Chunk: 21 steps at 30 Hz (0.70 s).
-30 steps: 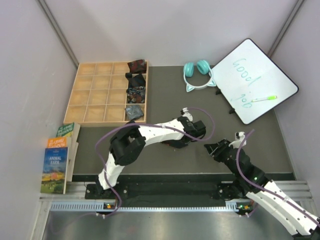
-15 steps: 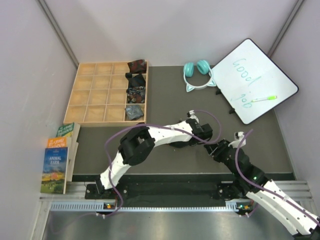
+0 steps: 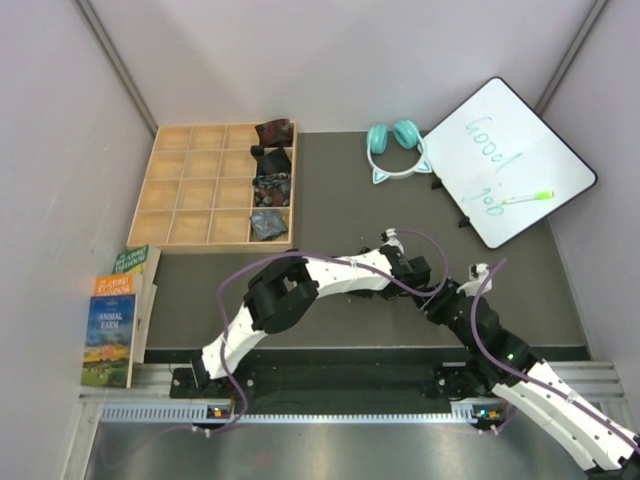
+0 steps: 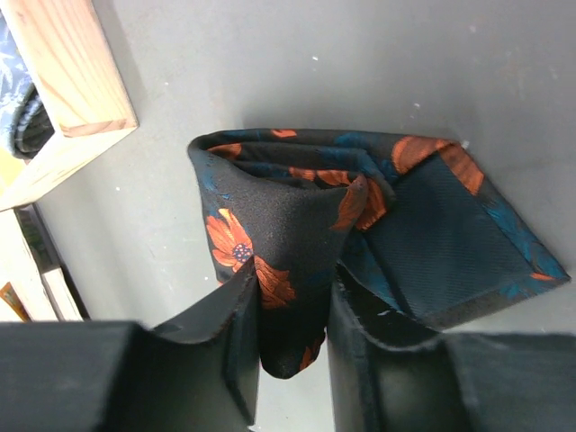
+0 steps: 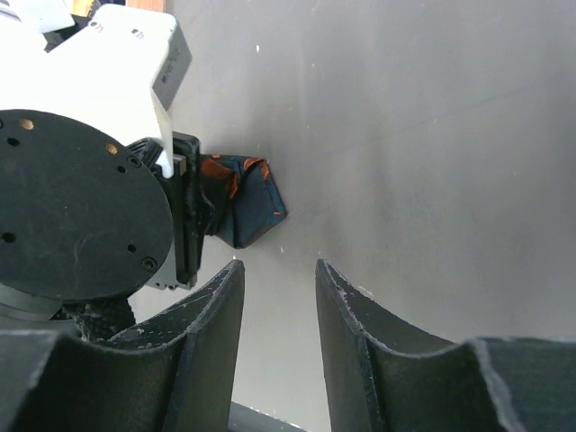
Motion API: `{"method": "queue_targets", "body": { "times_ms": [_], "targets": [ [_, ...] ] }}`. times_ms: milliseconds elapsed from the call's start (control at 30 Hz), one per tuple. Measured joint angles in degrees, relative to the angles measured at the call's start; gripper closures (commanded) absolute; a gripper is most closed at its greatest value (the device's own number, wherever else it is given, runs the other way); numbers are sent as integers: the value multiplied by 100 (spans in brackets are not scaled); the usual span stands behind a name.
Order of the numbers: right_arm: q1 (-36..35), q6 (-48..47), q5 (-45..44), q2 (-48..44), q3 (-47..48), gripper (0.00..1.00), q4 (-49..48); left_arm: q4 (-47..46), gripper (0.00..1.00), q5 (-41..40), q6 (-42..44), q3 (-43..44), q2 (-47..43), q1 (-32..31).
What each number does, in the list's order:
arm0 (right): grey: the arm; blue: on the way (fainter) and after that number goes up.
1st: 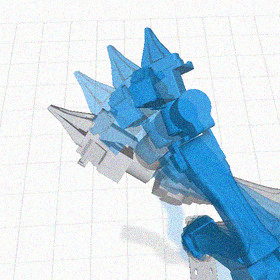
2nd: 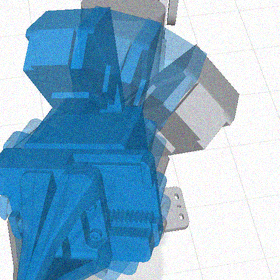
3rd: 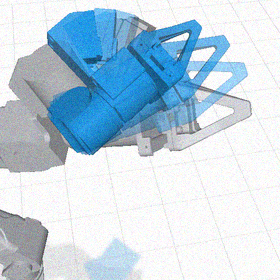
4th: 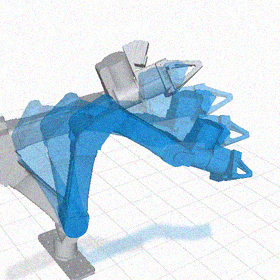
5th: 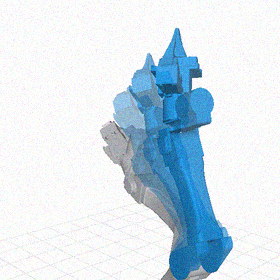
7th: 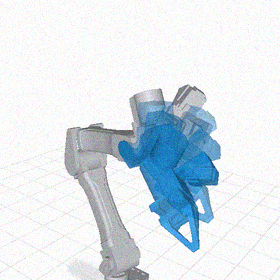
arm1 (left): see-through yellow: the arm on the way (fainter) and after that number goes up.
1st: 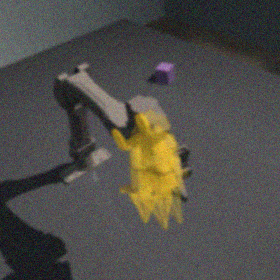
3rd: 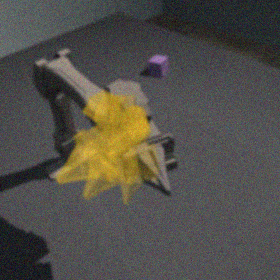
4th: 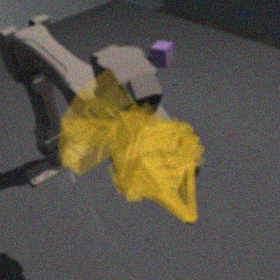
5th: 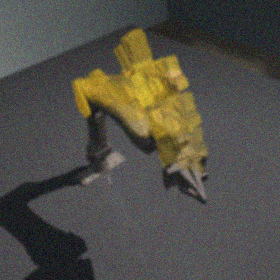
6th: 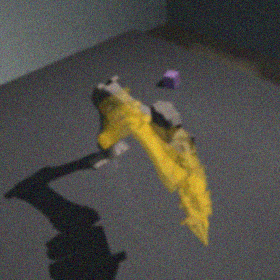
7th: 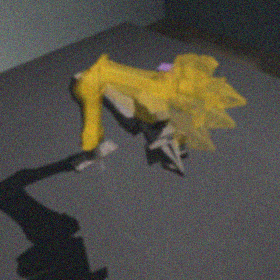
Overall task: Roll the ties
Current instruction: Roll the tie at the center of the board.
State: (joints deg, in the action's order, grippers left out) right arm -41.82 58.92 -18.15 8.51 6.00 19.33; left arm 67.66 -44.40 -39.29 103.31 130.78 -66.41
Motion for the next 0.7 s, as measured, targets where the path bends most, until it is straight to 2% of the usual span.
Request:
{"method": "queue_targets", "body": {
  "times_ms": [67, 133, 167, 300, 433, 700],
  "targets": [
    [0, 0, 0, 0, 0, 62, -2, -33, 51, 63, 39, 0, 4, -7],
    [0, 0, 0, 0, 0, 62, 0, -125, 46, 210, 76, 0, 4, -7],
    [0, 0, 0, 0, 0, 61, -2, -195, 41, 308, 105, 0, 4, -9],
    [0, -2, -2, 0, 0, 61, -2, -310, 33, 459, 219, -2, -39, -4],
    [0, -24, 0, 9, 0, 61, -2, -424, 29, 682, 295, -2, -129, 20],
    [0, -33, -2, 57, 0, 62, -11, -960, 28, 1388, 321, -278, -579, 83]
  ]
}}
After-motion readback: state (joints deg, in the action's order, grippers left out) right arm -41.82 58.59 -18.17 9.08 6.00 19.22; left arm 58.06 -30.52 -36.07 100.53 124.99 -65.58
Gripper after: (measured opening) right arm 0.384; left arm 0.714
